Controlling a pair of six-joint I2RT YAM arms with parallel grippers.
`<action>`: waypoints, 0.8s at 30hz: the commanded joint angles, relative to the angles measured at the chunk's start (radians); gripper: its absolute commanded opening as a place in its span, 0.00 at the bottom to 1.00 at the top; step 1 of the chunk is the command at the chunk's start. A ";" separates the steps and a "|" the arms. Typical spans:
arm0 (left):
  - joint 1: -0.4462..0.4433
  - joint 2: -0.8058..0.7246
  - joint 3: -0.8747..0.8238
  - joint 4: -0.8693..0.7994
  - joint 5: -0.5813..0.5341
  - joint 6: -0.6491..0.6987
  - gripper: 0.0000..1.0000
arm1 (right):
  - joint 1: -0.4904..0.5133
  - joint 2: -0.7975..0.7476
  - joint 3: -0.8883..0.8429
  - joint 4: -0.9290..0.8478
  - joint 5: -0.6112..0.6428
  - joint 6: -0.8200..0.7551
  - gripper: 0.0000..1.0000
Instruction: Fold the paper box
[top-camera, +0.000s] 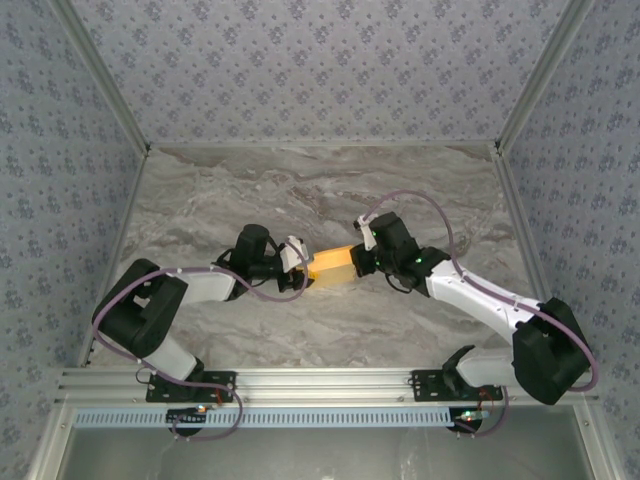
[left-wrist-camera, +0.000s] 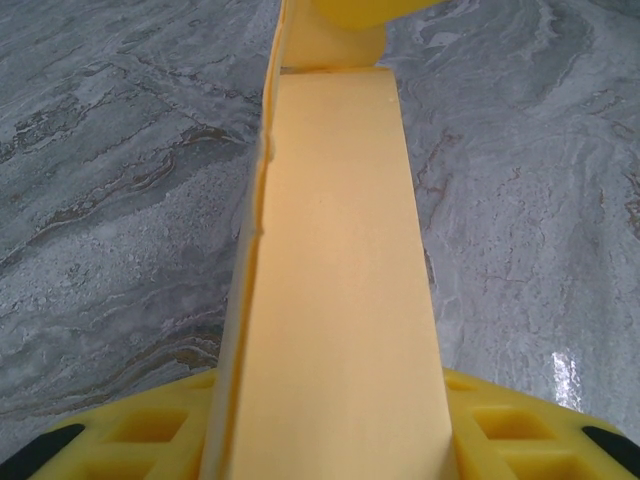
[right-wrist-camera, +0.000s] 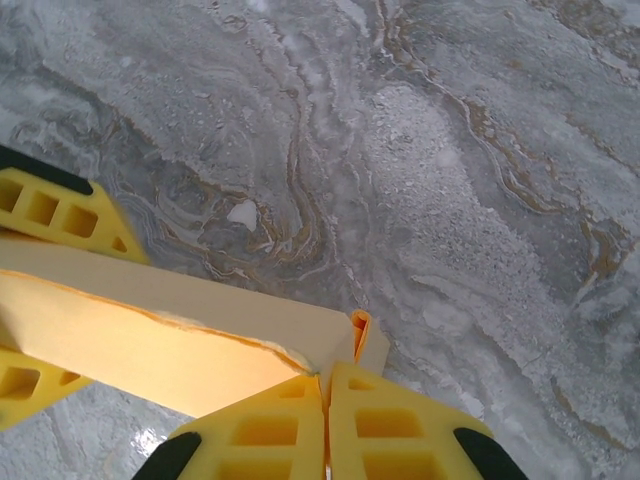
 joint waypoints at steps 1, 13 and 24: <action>-0.010 0.014 0.029 -0.040 -0.013 0.027 0.44 | 0.028 0.026 0.037 -0.072 -0.011 0.090 0.09; -0.011 0.018 0.053 -0.079 -0.005 0.047 0.43 | 0.098 0.046 0.062 -0.096 0.095 0.054 0.05; -0.009 0.019 0.075 -0.114 -0.011 0.068 0.43 | 0.139 0.090 0.141 -0.157 0.121 0.111 0.05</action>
